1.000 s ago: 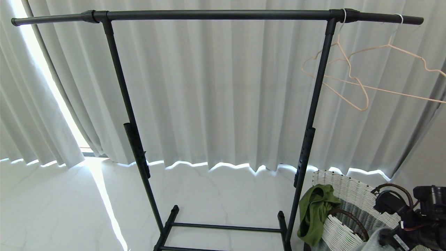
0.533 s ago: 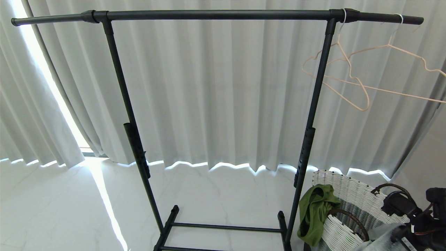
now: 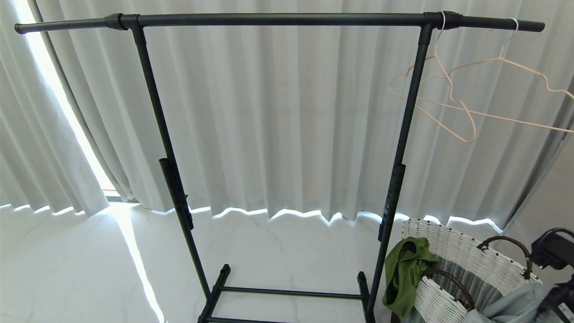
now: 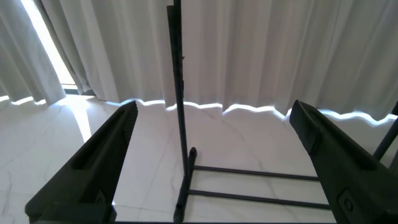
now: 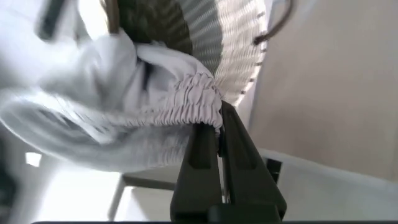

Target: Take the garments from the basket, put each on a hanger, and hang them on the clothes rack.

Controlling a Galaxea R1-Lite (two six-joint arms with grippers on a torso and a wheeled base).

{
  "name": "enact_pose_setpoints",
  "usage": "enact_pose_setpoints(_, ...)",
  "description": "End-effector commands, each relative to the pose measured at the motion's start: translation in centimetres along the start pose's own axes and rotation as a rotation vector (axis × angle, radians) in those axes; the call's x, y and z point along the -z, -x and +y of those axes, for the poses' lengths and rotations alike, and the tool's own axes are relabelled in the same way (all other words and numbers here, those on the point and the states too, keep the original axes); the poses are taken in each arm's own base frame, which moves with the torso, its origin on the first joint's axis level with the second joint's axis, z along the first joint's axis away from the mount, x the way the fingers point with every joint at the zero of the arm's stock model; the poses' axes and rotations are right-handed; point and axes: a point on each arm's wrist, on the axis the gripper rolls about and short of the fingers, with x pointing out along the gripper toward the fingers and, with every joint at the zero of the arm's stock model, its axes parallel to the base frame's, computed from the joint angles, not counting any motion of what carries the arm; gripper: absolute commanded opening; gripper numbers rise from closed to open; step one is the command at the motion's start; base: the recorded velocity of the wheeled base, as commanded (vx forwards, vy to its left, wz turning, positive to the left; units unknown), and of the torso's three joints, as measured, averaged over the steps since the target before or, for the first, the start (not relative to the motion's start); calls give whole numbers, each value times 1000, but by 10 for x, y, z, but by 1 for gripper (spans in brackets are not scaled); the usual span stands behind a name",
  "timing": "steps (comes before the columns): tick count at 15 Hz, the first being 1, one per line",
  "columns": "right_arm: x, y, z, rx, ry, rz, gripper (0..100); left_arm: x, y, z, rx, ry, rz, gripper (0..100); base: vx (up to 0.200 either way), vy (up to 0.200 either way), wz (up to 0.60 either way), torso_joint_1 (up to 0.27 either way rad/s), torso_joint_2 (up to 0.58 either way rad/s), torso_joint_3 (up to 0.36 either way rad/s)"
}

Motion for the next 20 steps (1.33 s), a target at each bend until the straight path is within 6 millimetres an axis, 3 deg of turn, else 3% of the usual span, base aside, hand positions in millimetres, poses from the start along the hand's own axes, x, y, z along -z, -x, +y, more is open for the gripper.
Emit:
enact_pose_setpoints(1,-23,107,-18,51,-102,-256,0,0,0,0,0,0,0,100,0,0,0,0,0,0)
enact_pose_setpoints(3,-26,140,-23,37,-128,-317,0,0,0,0,0,-3,0,100,0,0,0,0,0,0)
enact_pose_setpoints(6,-30,160,-28,59,-129,-408,0,0,0,0,0,0,0,100,0,0,0,0,0,0)
enact_pose_setpoints(13,-23,168,-25,50,-113,-451,0,0,0,0,0,-6,1,100,-171,0,0,4,5,3)
enact_pose_setpoints(18,-24,167,-23,29,-95,-456,0,0,0,0,0,-7,1,100,0,0,0,0,0,0)
enact_pose_setpoints(20,-24,166,-21,13,-81,-460,0,0,0,0,0,-9,0,100,0,200,0,0,5,5)
